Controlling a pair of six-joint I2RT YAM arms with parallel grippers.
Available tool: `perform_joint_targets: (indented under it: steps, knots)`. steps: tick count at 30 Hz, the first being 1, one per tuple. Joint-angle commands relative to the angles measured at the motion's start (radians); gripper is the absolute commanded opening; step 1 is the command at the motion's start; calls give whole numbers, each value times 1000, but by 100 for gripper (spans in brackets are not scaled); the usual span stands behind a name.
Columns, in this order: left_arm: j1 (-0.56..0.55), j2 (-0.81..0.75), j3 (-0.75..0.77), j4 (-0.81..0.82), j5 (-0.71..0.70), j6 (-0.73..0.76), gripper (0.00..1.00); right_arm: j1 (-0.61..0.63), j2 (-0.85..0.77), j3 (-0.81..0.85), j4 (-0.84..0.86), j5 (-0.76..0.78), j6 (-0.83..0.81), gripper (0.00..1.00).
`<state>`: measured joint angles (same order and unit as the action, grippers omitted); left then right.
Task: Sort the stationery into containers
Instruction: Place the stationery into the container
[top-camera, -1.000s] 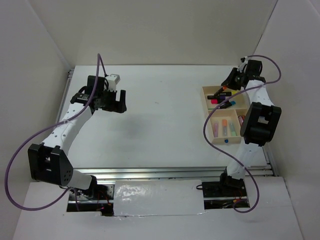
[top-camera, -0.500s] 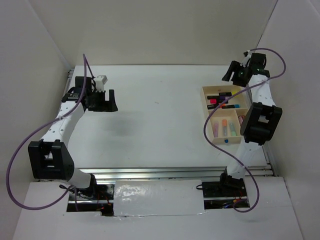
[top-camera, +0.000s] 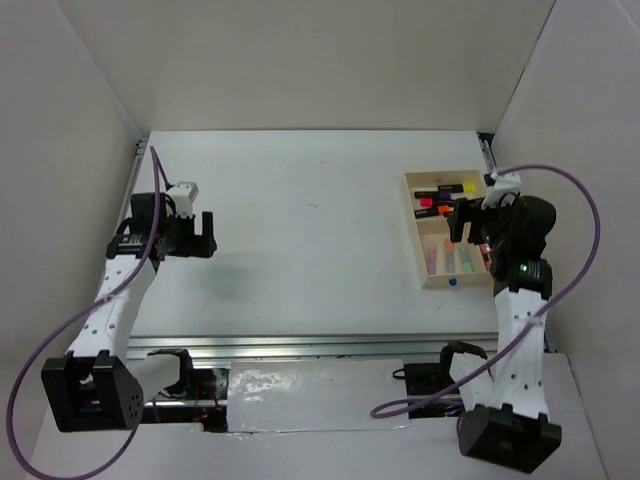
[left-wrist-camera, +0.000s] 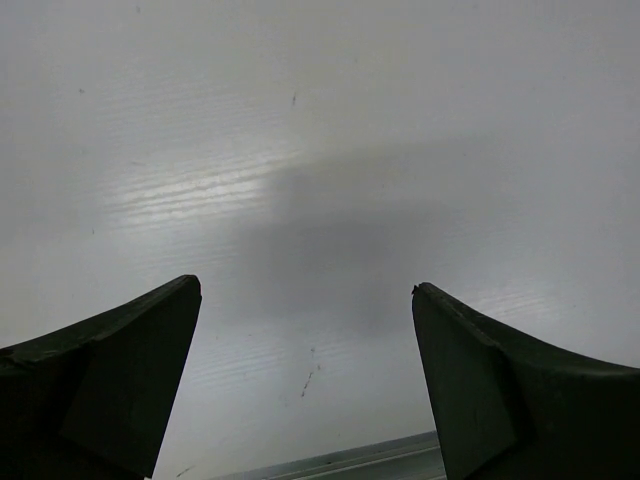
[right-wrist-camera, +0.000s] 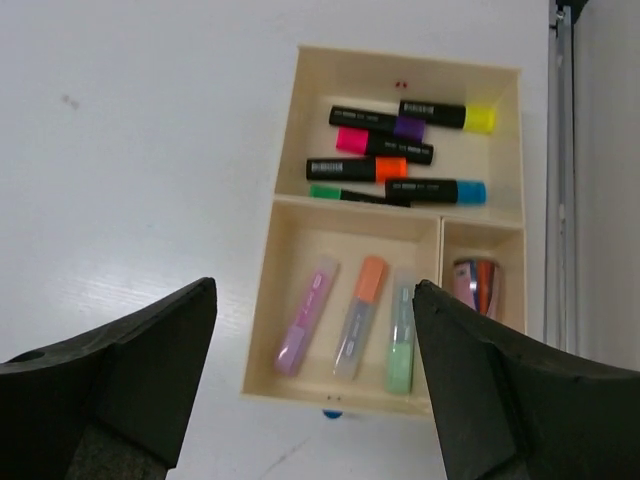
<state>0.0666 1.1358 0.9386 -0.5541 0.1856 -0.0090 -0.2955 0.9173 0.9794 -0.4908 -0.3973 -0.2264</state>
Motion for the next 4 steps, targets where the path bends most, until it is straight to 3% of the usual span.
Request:
perform_joint_targets:
  steps: [1,4]
  knots:
    - [2,-88,-73,52,-40,37,99,-10,-138,-149,54,25,-70,86]
    - [2,-160,-110,69,-49,43,99,-10,-239,-217,51,15,-54,88]
